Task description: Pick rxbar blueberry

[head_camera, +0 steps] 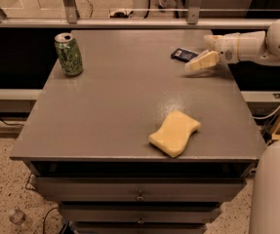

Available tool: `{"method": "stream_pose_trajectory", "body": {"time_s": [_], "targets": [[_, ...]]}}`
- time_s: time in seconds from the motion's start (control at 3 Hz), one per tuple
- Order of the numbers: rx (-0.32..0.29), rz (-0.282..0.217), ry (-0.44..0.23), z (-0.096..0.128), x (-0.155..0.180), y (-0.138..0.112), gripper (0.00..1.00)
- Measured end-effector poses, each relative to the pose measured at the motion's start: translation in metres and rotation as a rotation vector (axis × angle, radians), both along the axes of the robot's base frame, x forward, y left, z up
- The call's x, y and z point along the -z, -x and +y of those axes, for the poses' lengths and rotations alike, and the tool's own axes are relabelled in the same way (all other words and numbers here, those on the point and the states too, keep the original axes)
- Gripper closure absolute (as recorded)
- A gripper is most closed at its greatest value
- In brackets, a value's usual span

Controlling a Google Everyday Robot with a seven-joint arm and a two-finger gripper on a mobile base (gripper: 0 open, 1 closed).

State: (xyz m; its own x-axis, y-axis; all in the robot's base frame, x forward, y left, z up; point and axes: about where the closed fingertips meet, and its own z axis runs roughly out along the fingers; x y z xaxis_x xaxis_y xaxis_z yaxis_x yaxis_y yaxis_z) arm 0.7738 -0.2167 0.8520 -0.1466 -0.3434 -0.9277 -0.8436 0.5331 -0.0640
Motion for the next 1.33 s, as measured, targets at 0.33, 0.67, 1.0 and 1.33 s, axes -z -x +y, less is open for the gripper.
{"method": "stream_pose_trajectory", "body": {"time_s": [0.33, 0.67, 1.0, 1.33], "targets": [[-0.003, 0.008, -0.010, 0.002, 0.004, -0.002, 0.00], [0.007, 0.014, -0.023, 0.002, 0.012, -0.001, 0.00], [0.020, 0.017, -0.036, 0.002, 0.020, 0.001, 0.00], [0.022, 0.027, -0.052, 0.007, 0.030, 0.003, 0.18]]}}
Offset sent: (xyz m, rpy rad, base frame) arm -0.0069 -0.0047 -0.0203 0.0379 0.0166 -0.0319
